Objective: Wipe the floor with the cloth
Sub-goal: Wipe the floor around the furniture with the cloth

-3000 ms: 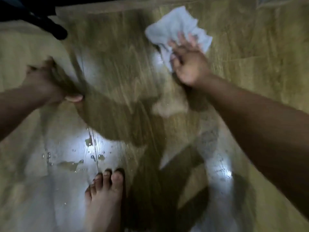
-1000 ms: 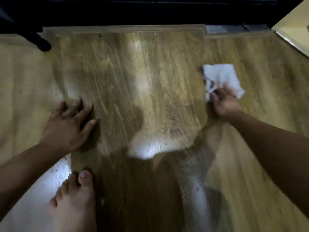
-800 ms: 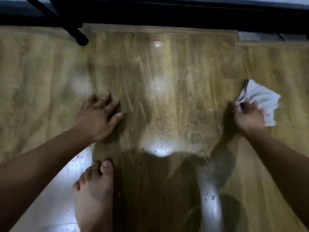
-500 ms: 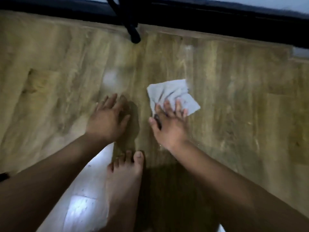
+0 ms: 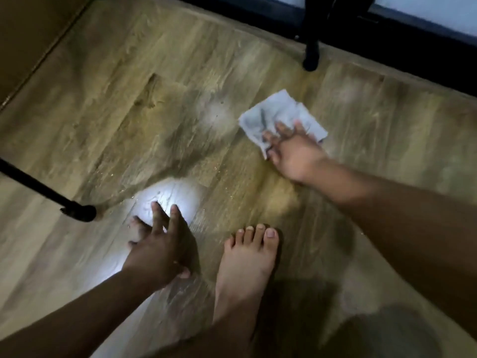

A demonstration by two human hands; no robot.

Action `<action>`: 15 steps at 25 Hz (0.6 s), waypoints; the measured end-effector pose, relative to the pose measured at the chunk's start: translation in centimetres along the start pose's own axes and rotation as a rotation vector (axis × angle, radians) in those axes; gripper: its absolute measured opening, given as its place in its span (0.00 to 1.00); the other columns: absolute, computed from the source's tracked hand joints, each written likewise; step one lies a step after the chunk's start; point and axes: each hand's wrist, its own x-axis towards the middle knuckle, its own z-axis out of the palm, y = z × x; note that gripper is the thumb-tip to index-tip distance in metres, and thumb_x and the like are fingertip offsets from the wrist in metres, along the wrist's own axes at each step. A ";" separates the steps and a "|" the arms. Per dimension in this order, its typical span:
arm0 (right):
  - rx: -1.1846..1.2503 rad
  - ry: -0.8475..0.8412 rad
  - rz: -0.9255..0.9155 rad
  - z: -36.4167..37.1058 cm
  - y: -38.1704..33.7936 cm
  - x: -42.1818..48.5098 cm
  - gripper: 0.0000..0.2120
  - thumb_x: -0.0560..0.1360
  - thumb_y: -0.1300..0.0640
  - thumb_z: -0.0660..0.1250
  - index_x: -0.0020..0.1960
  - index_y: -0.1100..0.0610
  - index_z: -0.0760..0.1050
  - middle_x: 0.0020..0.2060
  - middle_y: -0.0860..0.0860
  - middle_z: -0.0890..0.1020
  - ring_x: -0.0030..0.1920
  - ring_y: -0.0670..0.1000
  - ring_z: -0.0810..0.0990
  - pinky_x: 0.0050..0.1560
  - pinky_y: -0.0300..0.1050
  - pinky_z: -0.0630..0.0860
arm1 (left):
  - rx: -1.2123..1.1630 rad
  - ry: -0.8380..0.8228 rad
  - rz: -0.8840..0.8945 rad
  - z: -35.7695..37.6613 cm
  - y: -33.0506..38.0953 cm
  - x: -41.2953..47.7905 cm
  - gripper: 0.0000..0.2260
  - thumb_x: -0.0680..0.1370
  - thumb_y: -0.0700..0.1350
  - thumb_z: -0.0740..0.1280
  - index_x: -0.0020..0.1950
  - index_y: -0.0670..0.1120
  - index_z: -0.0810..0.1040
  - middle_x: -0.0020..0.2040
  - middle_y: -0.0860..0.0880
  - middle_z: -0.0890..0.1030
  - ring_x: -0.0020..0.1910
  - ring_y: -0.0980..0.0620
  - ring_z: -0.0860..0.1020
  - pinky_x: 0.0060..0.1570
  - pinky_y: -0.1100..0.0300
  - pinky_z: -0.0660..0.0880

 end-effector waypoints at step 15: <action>-0.163 -0.243 -0.191 -0.4 -1.6 -2.8 0.28 0.82 0.41 0.44 0.79 0.49 0.45 0.78 0.60 0.44 0.78 0.56 0.37 0.77 0.54 0.37 | 0.053 -0.004 0.083 -3.4 0.3 -1.6 0.52 0.69 0.56 0.78 0.82 0.45 0.50 0.82 0.46 0.47 0.79 0.34 0.50 0.69 0.36 0.65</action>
